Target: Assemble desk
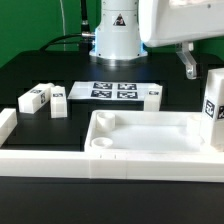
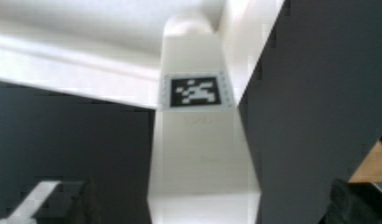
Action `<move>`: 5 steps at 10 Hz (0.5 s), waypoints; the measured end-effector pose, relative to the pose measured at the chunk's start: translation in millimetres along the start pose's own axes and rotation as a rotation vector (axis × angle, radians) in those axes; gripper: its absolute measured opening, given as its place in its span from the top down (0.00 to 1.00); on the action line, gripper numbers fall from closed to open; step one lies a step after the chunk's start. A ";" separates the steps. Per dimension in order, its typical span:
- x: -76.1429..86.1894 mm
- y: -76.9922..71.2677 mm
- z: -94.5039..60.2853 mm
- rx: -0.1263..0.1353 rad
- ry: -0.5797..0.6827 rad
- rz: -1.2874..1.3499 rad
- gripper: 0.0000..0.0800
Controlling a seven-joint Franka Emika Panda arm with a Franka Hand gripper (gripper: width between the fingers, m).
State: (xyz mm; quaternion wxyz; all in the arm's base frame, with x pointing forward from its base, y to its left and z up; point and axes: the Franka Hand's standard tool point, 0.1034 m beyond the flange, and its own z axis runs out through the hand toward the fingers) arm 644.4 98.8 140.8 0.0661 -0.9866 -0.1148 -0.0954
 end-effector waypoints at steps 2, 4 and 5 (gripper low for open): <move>-9.0 -4.4 5.0 0.034 -0.145 0.016 0.19; -18.6 -6.6 10.5 0.058 -0.245 0.018 0.19; -20.8 -8.7 10.3 0.077 -0.310 0.017 0.19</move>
Offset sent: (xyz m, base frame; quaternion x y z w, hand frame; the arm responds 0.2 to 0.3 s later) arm -0.0016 -0.0103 -0.0141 -0.0132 -0.1856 0.0127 0.9825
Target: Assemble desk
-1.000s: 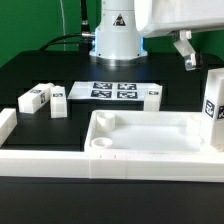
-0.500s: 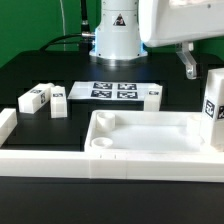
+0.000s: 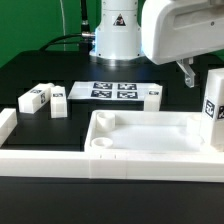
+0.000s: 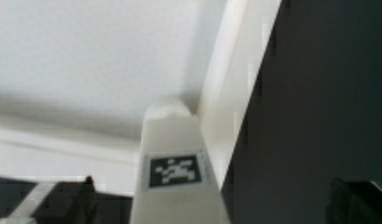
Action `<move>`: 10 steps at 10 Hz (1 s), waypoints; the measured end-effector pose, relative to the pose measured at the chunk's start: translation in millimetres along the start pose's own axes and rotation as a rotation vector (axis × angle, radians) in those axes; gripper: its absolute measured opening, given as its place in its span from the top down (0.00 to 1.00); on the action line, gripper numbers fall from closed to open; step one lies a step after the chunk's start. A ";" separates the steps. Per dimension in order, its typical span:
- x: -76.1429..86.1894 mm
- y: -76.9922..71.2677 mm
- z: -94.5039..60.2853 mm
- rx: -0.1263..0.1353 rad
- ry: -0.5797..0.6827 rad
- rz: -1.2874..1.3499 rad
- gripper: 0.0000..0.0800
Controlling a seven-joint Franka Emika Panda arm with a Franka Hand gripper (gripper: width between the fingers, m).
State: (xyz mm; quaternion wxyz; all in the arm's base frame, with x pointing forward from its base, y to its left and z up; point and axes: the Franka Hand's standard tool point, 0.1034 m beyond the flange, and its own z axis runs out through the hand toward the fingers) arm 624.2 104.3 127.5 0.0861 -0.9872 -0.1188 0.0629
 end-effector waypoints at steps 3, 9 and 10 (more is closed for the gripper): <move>3.6 0.7 0.2 0.001 0.005 0.000 0.19; 7.7 5.7 2.5 -0.047 0.006 0.033 0.19; 7.4 8.8 2.6 -0.047 0.006 0.007 0.19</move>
Offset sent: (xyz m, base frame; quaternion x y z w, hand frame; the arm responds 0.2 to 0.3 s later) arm 0.0000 0.0000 0.0000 0.0000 0.0000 0.0000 1.0000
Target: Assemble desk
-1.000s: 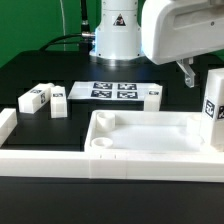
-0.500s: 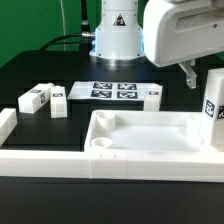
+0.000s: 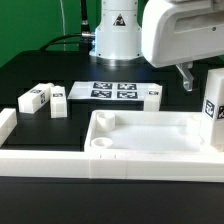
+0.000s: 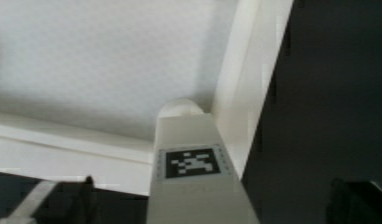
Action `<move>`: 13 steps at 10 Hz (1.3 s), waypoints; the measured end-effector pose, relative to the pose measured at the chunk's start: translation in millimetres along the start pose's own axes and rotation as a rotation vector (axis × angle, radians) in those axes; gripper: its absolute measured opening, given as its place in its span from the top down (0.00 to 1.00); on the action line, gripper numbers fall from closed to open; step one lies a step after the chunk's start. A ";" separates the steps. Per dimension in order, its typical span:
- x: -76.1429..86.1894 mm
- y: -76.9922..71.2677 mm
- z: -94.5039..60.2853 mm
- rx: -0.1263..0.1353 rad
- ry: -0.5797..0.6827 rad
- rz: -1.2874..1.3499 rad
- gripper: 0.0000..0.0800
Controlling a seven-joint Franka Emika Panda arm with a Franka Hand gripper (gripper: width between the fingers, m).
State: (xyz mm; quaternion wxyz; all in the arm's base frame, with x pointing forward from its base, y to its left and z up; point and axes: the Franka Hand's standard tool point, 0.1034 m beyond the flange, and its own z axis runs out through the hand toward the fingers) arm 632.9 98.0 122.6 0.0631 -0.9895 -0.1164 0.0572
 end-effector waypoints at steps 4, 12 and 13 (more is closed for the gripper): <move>9.0 3.1 7.5 0.014 0.017 0.011 0.19; 8.3 5.4 7.1 0.011 0.014 0.010 0.64; 8.3 5.4 7.1 0.011 0.015 0.030 0.64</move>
Offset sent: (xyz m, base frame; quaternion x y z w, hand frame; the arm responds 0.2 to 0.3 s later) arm 0.0110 0.0020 -0.0045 -0.0009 0.0060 -0.0117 0.9999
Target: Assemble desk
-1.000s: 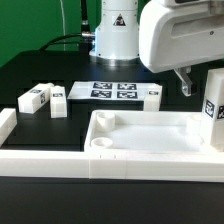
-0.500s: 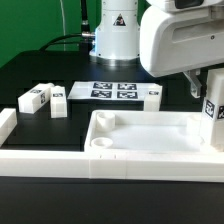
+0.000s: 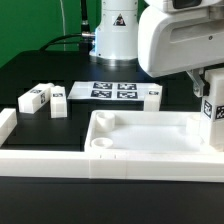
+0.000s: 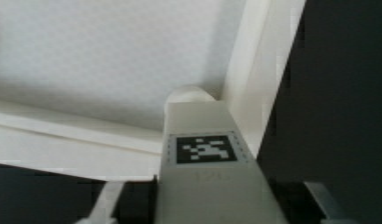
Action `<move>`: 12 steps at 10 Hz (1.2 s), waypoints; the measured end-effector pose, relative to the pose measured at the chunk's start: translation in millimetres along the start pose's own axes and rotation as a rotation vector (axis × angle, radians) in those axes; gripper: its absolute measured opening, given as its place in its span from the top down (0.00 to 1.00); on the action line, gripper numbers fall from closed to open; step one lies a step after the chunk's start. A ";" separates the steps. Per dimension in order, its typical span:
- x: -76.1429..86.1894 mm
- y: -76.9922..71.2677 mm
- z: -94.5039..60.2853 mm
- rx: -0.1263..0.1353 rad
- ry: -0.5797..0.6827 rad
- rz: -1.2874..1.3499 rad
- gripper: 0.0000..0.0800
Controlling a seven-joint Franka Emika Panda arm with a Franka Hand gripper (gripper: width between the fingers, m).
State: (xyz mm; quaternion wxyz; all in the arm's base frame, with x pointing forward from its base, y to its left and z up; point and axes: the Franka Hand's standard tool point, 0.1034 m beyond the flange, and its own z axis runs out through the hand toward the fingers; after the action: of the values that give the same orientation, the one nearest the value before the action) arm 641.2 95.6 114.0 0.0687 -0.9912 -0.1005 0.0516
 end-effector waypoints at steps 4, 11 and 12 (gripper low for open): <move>-2.0 0.5 0.7 0.021 0.004 0.278 0.64; 0.9 -6.1 2.2 0.033 0.012 0.916 0.64; 1.1 -6.8 2.2 0.035 0.011 0.985 0.64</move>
Offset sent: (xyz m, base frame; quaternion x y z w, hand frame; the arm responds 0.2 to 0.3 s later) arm -0.0148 -0.0032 -0.0007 -0.0057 -0.0028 0.2317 0.9728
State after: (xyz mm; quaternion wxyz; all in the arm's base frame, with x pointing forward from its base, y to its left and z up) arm 640.7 102.7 112.8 0.0532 -0.9200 0.3811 0.0746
